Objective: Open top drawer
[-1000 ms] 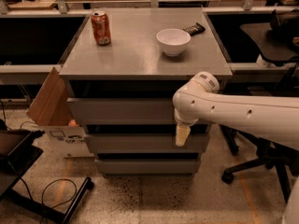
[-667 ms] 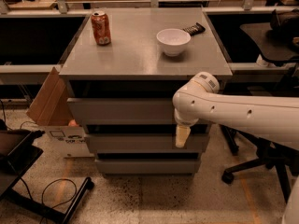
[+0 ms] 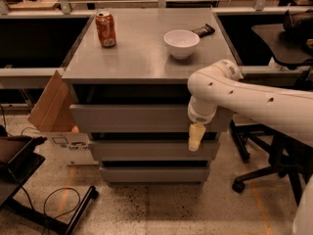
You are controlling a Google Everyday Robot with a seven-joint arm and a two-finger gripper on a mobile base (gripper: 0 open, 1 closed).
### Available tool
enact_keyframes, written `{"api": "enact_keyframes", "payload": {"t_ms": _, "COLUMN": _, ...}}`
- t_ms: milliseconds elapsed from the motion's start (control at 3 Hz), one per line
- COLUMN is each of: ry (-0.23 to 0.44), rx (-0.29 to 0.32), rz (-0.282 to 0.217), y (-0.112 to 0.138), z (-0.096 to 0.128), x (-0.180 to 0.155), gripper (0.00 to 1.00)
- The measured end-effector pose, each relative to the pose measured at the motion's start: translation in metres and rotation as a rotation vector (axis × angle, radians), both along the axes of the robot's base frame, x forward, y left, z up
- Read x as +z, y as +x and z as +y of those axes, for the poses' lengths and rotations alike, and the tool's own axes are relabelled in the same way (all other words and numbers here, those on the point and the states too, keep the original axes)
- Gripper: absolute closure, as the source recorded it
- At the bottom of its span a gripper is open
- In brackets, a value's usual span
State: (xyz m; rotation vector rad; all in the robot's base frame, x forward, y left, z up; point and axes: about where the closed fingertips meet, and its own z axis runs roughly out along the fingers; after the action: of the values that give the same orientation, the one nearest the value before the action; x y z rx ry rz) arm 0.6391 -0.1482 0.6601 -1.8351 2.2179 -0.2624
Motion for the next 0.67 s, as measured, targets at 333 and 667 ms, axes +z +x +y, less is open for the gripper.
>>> {"api": "enact_keyframes", "payload": {"t_ms": 333, "ry": -0.004, "rx": 0.0, "rz": 0.041, "y": -0.007, "z": -0.0027, "x": 0.0024, "gripper": 0.0}}
{"api": "enact_keyframes", "payload": {"t_ms": 667, "ry": -0.005, "rx": 0.001, "rz": 0.036, "y": -0.0082, "z": -0.0017, "x": 0.0014, "gripper": 0.03}}
